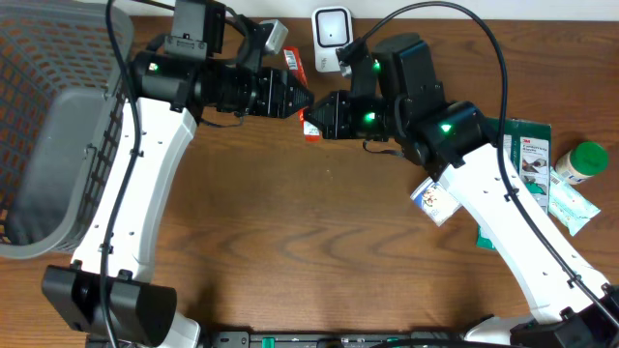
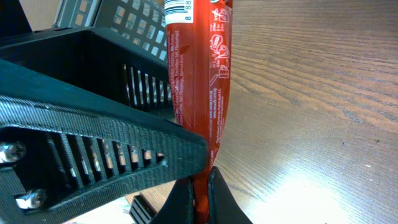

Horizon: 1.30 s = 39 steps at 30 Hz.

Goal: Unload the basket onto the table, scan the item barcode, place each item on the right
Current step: 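Hand the red tube from the right gripper to the left gripper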

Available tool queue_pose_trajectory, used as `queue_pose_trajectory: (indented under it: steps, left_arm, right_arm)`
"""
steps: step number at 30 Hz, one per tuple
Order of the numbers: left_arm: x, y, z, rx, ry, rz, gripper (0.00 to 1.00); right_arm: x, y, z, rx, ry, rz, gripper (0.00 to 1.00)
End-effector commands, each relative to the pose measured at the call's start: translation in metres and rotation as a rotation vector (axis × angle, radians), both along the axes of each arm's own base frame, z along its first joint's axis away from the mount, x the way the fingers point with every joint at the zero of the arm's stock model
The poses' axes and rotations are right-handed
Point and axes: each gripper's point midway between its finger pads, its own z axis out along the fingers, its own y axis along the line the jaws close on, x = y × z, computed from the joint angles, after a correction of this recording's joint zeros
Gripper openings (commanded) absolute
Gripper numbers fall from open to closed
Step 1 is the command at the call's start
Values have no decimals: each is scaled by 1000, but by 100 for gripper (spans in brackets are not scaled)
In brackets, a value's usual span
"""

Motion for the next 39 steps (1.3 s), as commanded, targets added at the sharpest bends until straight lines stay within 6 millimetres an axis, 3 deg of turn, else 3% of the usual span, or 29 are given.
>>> queue_pose_trajectory:
  steps: [1,7,10,13,23,26,32,39]
  left_arm:
    - [-2,-5,0,7,-13,-13,43]
    - [-2,-5,0,7,-13,-16,21]
    - [-2,-5,0,7,-14,-16,19]
    - [2,-2,-3,35,-24,4,9]
    - [16,16,-14,155,-62,89,8]
    - [12,16,-15,152,-44,83,8]
    - [15,17,-13,190,-131,27,7]
    - [50,51,-21,564,-349,124,7]
  right_arm:
    - [-8,7,6,16,-3,24,1]
    - [-7,7,6,17,-7,23,1]
    - [-6,7,7,19,-12,21,1]
    - [-4,5,8,23,-18,17,4]
    - [19,-22,9,16,-35,-51,23]
    - [31,-41,7,4,-45,-89,24]
    - [57,-105,-3,-55,-42,-203,27]
    - [73,-184,-15,-136,-44,-319,28]
